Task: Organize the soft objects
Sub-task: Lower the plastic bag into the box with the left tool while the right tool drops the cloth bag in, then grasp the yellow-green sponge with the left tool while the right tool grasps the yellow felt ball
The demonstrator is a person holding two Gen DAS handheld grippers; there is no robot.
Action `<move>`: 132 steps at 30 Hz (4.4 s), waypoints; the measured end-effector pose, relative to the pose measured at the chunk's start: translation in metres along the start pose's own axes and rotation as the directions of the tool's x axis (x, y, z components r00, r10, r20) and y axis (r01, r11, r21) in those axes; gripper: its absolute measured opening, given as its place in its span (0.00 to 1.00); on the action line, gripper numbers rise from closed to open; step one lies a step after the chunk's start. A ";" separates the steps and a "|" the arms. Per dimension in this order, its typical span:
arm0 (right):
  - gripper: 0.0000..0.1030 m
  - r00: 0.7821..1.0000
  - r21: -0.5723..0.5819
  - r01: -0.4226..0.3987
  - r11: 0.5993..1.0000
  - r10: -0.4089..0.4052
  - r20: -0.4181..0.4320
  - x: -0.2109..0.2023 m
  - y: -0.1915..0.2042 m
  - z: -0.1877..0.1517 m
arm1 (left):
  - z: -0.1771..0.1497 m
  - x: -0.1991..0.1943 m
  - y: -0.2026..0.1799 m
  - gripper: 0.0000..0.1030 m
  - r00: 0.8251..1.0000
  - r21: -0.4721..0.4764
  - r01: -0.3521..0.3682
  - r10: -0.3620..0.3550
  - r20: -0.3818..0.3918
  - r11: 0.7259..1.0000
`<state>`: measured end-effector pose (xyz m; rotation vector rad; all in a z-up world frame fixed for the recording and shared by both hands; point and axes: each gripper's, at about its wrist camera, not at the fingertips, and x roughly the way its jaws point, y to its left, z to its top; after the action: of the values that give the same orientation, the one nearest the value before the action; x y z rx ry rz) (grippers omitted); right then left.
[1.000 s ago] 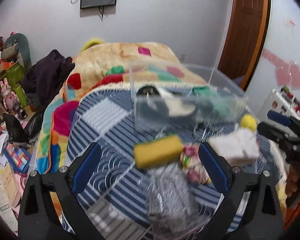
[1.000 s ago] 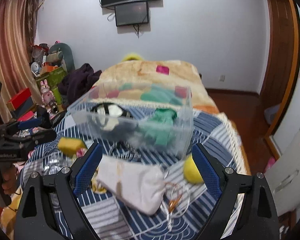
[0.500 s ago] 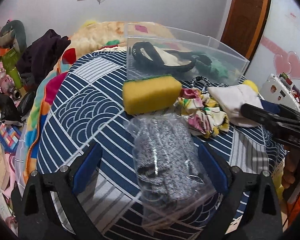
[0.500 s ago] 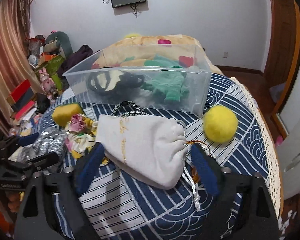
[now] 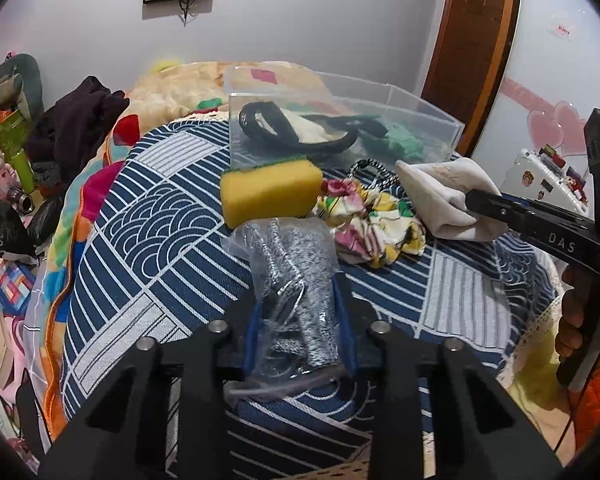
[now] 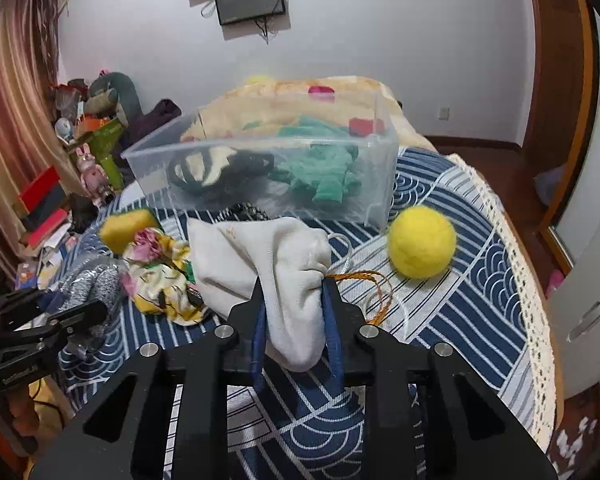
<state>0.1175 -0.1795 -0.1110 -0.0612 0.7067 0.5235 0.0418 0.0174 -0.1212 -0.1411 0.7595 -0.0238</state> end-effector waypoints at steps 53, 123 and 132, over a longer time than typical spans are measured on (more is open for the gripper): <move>0.22 0.999 -0.030 0.036 0.999 -0.035 0.035 0.062 0.015 0.112 | 0.175 0.094 0.007 0.28 0.996 0.011 -0.060 0.059 0.069 0.998; 0.41 0.993 0.071 0.116 0.991 -0.114 -0.028 0.014 -0.053 0.027 | 0.060 0.046 0.016 0.57 0.999 -0.016 0.022 -0.022 -0.026 1.000; 0.42 0.991 0.027 0.103 0.994 -0.105 0.079 -0.016 -0.033 0.051 | 0.095 0.021 0.022 0.57 0.997 -0.023 0.020 -0.018 0.074 1.000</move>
<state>0.1541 -0.2039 -0.0659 -0.0553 0.6275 0.4156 0.1216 0.0486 -0.0711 -0.1712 0.6848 -0.0270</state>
